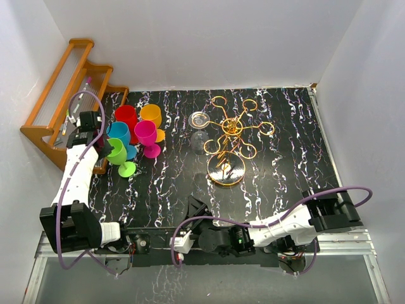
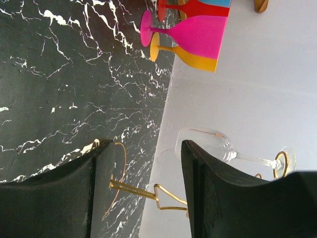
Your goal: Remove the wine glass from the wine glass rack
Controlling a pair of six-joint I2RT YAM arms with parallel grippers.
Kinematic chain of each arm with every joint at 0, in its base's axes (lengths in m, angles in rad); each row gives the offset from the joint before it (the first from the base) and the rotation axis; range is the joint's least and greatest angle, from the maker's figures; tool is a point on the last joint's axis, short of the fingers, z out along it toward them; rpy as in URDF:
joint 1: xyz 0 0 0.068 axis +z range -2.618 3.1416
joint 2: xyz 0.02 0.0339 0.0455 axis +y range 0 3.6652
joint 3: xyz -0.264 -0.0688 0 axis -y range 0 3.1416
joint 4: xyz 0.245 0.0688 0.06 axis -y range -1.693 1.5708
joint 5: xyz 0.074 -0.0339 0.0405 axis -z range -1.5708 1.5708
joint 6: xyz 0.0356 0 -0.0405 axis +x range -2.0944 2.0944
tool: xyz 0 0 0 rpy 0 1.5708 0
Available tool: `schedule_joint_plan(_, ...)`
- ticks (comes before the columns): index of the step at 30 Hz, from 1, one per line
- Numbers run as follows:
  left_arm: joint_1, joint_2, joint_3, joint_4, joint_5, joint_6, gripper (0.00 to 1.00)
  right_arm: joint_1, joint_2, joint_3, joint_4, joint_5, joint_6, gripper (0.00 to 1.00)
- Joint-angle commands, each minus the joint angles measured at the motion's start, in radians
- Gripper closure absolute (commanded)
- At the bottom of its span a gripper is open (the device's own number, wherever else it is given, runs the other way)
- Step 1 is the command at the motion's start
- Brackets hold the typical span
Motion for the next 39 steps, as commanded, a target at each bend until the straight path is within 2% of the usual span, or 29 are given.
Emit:
schedule_joint_plan(1,0.007,0.004,-0.014,0.041,0.015,0.005,0.99,0.103,-0.044,0.036,0.032,0.011,0.023,0.42)
schedule_joint_plan(8,0.007,0.013,0.009,0.041,0.008,0.009,0.86,0.099,-0.056,0.035,0.032,0.010,0.025,0.42)
schedule_joint_plan(12,0.007,0.004,0.022,0.030,0.002,0.007,0.73,0.098,-0.056,0.032,0.032,0.012,0.025,0.42)
schedule_joint_plan(17,0.008,-0.057,0.059,-0.009,0.011,0.009,0.69,0.097,-0.057,0.041,0.029,0.014,0.033,0.42)
schedule_joint_plan(22,0.008,-0.164,0.132,-0.054,0.082,0.012,0.67,0.097,-0.051,0.068,-0.015,0.009,0.070,0.42)
schedule_joint_plan(26,0.006,-0.271,0.162,-0.007,0.277,0.000,0.64,0.096,-0.047,0.077,-0.022,0.010,0.096,0.42)
schedule_joint_plan(30,0.006,-0.322,0.128,0.159,0.666,-0.080,0.60,0.094,-0.043,0.111,-0.116,0.014,0.199,0.42)
schedule_joint_plan(33,0.006,-0.292,0.098,0.310,0.923,-0.195,0.59,0.092,-0.041,0.119,-0.163,0.025,0.264,0.42)
schedule_joint_plan(36,0.003,-0.237,0.089,0.422,1.046,-0.284,0.59,0.092,-0.033,0.121,-0.213,0.034,0.326,0.42)
schedule_joint_plan(39,-0.040,-0.181,0.112,0.482,1.080,-0.329,0.58,0.092,-0.030,0.115,-0.242,0.045,0.365,0.43)
